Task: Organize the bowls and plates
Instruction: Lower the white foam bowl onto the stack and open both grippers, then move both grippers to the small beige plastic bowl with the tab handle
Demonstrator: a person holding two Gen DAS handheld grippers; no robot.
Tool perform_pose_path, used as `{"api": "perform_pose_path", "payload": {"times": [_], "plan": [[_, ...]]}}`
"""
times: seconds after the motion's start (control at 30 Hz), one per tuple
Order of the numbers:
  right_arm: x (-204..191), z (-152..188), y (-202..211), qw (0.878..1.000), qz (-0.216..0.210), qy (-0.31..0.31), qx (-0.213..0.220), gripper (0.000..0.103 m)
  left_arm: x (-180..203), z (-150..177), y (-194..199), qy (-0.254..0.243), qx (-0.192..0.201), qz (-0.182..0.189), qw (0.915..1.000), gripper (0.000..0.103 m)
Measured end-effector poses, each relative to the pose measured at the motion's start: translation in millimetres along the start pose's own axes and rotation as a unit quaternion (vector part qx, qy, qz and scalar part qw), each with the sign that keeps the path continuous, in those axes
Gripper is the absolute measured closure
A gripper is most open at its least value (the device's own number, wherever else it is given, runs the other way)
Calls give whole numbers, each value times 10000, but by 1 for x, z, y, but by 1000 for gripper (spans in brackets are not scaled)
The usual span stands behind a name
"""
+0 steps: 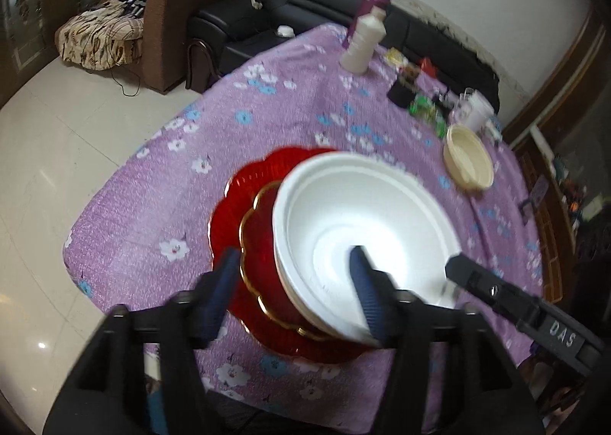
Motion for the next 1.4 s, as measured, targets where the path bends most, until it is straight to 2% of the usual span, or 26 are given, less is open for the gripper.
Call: {"api": "perform_pose_path", "payload": {"times": [0.13, 0.23, 0.3, 0.43, 0.5, 0.6, 0.67, 0.7, 0.8, 0.9, 0.97, 1.07, 1.23, 1.4], "plan": [[3, -10, 17, 9998, -94, -27, 177, 50, -4, -22, 16, 292, 258, 158, 9991, 41], [14, -24, 37, 9989, -81, -106, 457, 40, 5, -43, 29, 340, 558, 197, 9977, 27], [27, -34, 50, 9978, -80, -254, 615, 37, 17, -53, 32, 277, 636, 264, 9972, 21], [60, -49, 68, 9958, 40, -544, 740, 35, 65, -68, 21, -261, 276, 498, 9980, 20], [83, -60, 80, 9939, 195, -689, 844, 35, 93, -70, 7, -497, -124, 703, 9962, 20], [117, -77, 95, 9897, 325, -995, 977, 34, 135, -75, -22, -669, -666, 786, 9924, 20], [141, -87, 100, 9865, 443, -1210, 1007, 34, 162, -73, -43, -752, -1050, 896, 9876, 20], [153, -93, 100, 9855, 505, -1287, 984, 34, 178, -71, -60, -714, -1363, 931, 9837, 20], [188, -108, 98, 9815, 685, -1529, 925, 34, 215, -67, -95, -731, -1760, 840, 9781, 20], [221, -124, 96, 9775, 794, -1745, 881, 34, 238, -71, -121, -649, -1833, 674, 9786, 21], [243, -132, 95, 9747, 871, -1882, 831, 34, 253, -80, -138, -531, -1740, 589, 9815, 21], [265, -146, 88, 9709, 990, -2035, 787, 40, 269, -91, -158, -445, -1609, 470, 9848, 21], [294, -173, 65, 9677, 1187, -2142, 597, 58, 280, -97, -199, -128, -1684, 248, 9853, 21], [310, -191, 46, 9658, 1360, -2139, 553, 62, 287, -97, -231, -122, -1668, 44, 9859, 21]]}}
Point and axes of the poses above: each gripper's, at about its wrist camera, not at the fingertips, and y roughly against the way its jaws point, x to its right, z to its underside, the point moved 10 cm from there along -y, roughly the way its jaws point, and after that the axes turned 4 degrees about -x, right-handed, at the moved point
